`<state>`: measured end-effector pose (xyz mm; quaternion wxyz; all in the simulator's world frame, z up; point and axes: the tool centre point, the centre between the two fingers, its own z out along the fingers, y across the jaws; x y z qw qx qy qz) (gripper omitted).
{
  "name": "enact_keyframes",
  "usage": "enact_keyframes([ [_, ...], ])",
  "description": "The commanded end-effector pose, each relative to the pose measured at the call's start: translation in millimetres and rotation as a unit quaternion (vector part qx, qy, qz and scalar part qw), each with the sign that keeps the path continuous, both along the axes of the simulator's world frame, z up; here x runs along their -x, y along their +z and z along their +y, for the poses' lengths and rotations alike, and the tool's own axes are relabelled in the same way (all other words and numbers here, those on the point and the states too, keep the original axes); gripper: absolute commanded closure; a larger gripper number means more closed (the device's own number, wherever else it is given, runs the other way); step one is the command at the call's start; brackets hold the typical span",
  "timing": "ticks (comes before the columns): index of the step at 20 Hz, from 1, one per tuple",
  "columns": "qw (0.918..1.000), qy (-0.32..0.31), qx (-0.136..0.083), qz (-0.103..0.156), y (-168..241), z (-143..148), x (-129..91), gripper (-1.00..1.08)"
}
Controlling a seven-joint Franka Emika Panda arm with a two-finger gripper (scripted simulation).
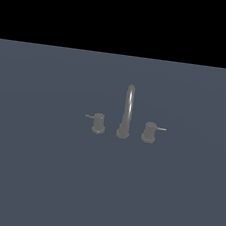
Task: Turn on the faucet by rotating a designated handle.
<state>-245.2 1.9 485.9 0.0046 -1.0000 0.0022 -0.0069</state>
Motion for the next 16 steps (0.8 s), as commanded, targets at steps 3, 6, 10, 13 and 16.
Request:
enact_keyframes([
  [3,1.0,-0.001,0.001,-0.001,0,0,-1,1.08],
  [6,1.0,-0.004,0.007,-0.006,3,1,-6,1.08],
  [10,0.9998,-0.005,0.013,-0.011,6,3,-10,1.08],
  [13,0.9998,-0.005,0.013,-0.011,5,3,-9,1.08],
  [16,0.9998,-0.011,0.012,-0.011,4,2,-13,1.08],
])
